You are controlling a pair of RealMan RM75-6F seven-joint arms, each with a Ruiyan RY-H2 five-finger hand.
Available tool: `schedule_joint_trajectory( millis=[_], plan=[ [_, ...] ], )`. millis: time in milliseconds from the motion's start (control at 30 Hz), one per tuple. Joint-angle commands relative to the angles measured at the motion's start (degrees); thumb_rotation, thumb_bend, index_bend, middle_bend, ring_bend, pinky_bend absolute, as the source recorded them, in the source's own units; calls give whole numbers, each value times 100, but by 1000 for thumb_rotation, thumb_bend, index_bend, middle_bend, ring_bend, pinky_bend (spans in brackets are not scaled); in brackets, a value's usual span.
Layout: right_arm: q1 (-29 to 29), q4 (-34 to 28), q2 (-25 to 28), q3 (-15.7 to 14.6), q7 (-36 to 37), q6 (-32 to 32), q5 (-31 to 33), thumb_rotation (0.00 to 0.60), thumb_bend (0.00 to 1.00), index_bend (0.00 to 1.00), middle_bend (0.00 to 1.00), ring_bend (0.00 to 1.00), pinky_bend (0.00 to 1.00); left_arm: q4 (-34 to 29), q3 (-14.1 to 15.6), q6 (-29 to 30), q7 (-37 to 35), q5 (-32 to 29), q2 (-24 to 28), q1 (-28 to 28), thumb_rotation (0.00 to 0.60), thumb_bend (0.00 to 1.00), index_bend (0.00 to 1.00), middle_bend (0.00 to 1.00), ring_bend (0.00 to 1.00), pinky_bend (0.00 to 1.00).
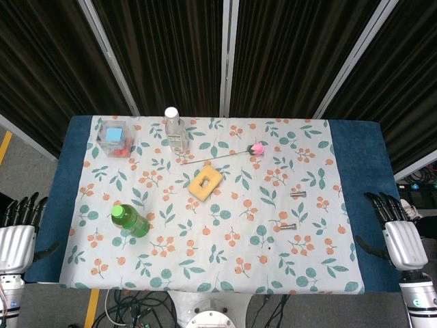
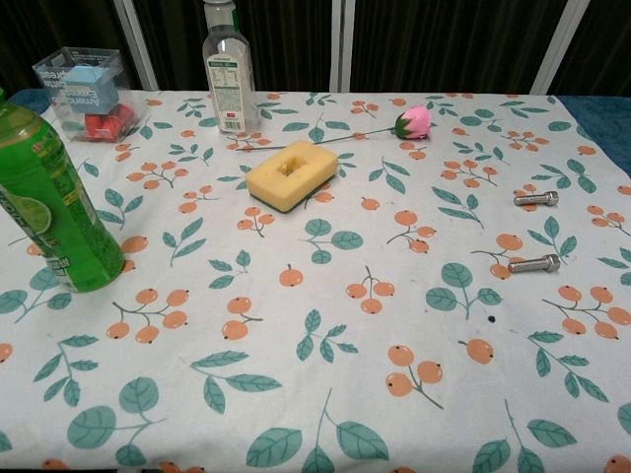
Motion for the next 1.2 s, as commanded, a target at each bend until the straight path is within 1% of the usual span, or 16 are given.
schedule_joint_trajectory(
  millis=[33, 267, 400, 500, 533, 600, 667, 733, 833, 933, 1067, 1200],
  plan=[
    [8, -7, 0, -2, -12, -10, -2, 600, 132, 76, 97, 0, 0, 0, -2, -3, -5, -5, 2, -1, 600, 0, 84, 0, 0, 0],
    [72, -45, 6, -19, -73, -120, -19, 600, 139, 76, 97, 0, 0, 0, -2, 1, -29, 3, 9, -1, 600, 0, 84, 0, 0, 0],
    [265, -112, 35, 30, -204, -424, 42, 600, 167, 76, 99, 0, 0, 8, 2, -2, -49, 1, 7, 3, 600, 0, 84, 0, 0, 0],
    [593, -168, 34, 161, -364, -874, 156, 600, 180, 76, 116, 0, 0, 20, 8, 2, -62, 20, 6, 2, 600, 0, 84, 0, 0, 0],
    [764, -180, 27, 229, -404, -1119, 234, 600, 184, 81, 126, 0, 0, 27, 10, 12, -73, 25, 4, 7, 600, 0, 84, 0, 0, 0],
    [1054, -145, -28, 365, -451, -1512, 397, 600, 190, 107, 138, 0, 0, 40, 17, 20, -89, 26, 1, 17, 600, 0, 84, 0, 0, 0],
    [1405, -19, -176, 533, -620, -1981, 656, 600, 202, 153, 156, 0, 0, 48, 27, 9, -104, 17, 0, 24, 600, 0, 85, 0, 0, 0],
    [1742, 185, -412, 671, -924, -2413, 941, 600, 210, 184, 174, 0, 0, 47, 30, -6, -130, -1, -1, 28, 600, 0, 86, 0, 0, 0],
    [2171, 539, -804, 783, -1527, -2925, 1326, 600, 212, 227, 188, 0, 0, 58, 27, -19, -145, -35, -5, 35, 600, 0, 90, 0, 0, 0],
    [2507, 903, -1195, 801, -2191, -3232, 1604, 600, 212, 279, 197, 0, 0, 69, 24, -39, -160, -70, 4, 39, 600, 0, 89, 0, 0, 0],
    [2790, 1315, -1628, 711, -3013, -3354, 1751, 600, 212, 350, 209, 0, 0, 82, 10, -62, -181, -110, 12, 37, 600, 0, 90, 0, 0, 0],
    [2944, 1658, -1956, 635, -3524, -3357, 1850, 600, 212, 412, 218, 0, 0, 94, 12, -97, -203, -120, 11, 25, 600, 0, 89, 0, 0, 0]
  ],
)
